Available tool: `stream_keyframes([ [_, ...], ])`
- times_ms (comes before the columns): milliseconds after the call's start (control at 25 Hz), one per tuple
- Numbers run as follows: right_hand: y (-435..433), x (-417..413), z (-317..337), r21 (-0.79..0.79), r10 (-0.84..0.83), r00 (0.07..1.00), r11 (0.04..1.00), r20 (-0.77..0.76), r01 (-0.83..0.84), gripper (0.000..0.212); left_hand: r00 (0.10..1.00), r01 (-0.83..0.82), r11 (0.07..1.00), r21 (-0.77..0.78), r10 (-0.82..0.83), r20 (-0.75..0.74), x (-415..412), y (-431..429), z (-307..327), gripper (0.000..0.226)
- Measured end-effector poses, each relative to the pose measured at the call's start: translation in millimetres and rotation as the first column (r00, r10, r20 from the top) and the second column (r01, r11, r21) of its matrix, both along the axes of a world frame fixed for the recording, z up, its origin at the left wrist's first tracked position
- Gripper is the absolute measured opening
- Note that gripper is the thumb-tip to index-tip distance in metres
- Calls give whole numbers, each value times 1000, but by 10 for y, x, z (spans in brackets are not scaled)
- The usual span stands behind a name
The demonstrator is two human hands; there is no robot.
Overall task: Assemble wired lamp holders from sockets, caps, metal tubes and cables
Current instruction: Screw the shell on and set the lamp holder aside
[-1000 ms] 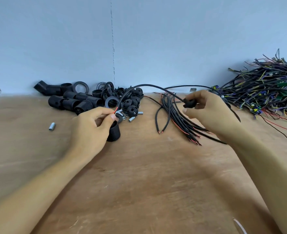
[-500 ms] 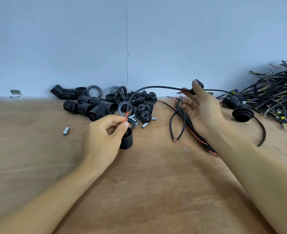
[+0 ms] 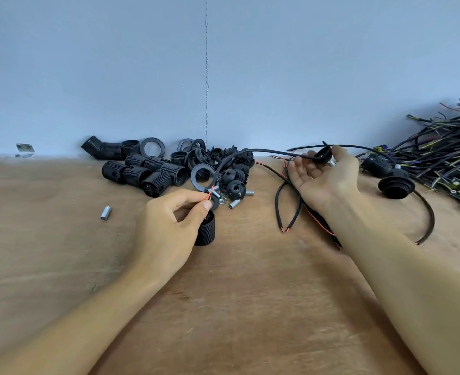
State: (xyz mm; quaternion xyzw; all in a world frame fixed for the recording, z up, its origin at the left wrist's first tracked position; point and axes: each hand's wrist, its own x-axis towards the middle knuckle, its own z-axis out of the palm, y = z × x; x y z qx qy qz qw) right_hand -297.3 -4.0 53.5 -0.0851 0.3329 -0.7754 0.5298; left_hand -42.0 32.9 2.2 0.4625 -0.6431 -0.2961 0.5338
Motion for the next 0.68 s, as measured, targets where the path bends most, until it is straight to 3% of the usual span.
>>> stream_keyframes([
  [680,58,-149,-117,-161,76,970,986,231,-39,30,1000,2,1000,12,-2,14,9,-23,-26,13],
])
